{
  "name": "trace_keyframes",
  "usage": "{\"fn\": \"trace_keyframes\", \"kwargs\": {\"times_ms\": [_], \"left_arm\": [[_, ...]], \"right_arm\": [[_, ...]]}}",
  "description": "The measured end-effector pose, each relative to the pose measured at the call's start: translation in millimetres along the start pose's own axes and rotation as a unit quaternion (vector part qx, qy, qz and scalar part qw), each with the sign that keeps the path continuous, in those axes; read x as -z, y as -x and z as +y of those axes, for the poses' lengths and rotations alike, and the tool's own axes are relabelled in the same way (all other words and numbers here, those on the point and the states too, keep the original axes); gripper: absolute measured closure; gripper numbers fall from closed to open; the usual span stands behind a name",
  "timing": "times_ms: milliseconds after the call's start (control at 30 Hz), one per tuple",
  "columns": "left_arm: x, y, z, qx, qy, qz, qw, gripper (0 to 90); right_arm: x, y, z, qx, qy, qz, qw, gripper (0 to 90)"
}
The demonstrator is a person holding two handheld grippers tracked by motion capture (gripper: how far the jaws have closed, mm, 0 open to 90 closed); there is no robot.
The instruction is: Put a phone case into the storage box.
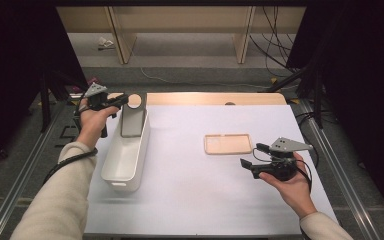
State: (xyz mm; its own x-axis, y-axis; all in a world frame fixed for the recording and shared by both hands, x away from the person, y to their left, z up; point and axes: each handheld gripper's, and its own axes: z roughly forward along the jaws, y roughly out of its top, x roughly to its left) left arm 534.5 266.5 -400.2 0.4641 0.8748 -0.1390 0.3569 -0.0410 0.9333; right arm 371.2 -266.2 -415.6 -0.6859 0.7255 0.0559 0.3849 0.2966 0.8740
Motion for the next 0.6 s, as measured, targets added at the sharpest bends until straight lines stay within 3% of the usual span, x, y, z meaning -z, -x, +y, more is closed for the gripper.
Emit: {"fn": "trace_keyframes", "kwargs": {"times_ms": [600], "left_arm": [[-2.5, -3.9, -6.2, -0.001, -0.02, 0.011, 0.9997, 80.0]], "right_arm": [[-0.3, -0.2, -0.2, 0.001, -0.001, 0.0, 1.0, 16.6]]}}
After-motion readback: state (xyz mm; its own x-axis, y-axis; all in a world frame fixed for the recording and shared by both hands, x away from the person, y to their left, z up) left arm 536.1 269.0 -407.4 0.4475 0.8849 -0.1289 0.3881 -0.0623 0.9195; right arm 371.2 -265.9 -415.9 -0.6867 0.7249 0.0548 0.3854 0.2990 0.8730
